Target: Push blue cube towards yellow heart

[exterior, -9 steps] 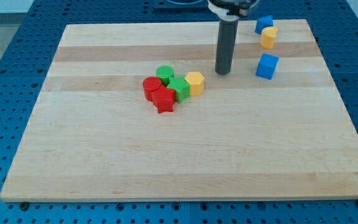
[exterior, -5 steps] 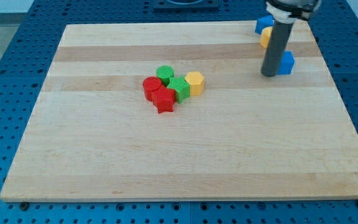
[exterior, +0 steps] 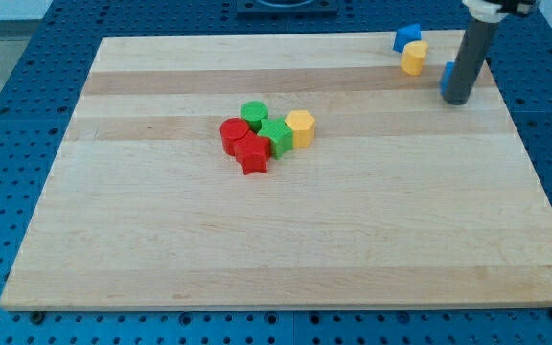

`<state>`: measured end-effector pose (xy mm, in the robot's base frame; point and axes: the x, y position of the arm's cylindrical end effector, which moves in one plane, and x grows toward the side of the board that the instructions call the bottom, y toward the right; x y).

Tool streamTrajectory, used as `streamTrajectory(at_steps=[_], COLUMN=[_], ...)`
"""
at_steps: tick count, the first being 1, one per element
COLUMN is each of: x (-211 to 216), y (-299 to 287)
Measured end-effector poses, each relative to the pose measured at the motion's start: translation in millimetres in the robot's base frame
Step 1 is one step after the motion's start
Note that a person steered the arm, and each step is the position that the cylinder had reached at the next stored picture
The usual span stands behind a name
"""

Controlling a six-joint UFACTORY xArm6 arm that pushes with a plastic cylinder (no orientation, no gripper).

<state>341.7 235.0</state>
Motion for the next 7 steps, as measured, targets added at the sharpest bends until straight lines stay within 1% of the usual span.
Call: streamTrajectory(at_steps=[3,7], x=[-26.3,-55.0], y=[23.9,24.1])
